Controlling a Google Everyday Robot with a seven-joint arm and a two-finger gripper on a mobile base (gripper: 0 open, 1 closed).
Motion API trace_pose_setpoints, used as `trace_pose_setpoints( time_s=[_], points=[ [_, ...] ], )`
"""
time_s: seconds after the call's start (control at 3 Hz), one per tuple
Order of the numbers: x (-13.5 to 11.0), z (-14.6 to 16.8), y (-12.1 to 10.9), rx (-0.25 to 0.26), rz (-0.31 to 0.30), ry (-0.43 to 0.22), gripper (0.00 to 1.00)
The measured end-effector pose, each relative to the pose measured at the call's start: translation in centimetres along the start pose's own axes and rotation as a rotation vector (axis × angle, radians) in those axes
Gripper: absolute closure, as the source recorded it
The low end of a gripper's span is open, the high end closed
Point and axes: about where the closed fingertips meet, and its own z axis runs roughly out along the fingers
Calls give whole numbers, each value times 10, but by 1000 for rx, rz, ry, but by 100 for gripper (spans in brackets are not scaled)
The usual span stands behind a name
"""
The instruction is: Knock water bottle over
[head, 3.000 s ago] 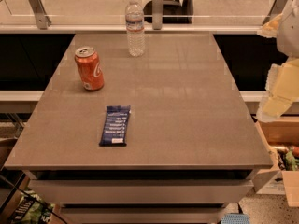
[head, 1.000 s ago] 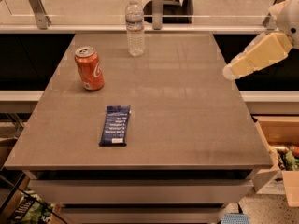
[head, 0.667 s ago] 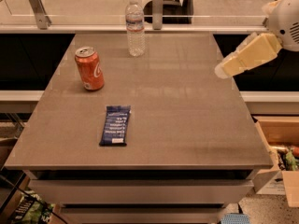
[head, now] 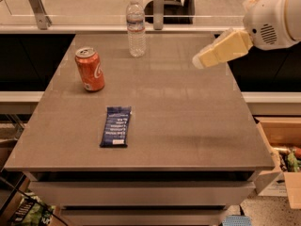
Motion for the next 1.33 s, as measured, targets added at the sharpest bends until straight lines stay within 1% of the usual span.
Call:
trace_pose_setpoints(
  time_s=[0.33,0.67,1.33],
  points=[
    [-15,28,-2,-15,31,-80,0],
    [-27,56,-3,-39,53,-139,0],
    [-45,112,2,-93,92,-215,0]
  ],
)
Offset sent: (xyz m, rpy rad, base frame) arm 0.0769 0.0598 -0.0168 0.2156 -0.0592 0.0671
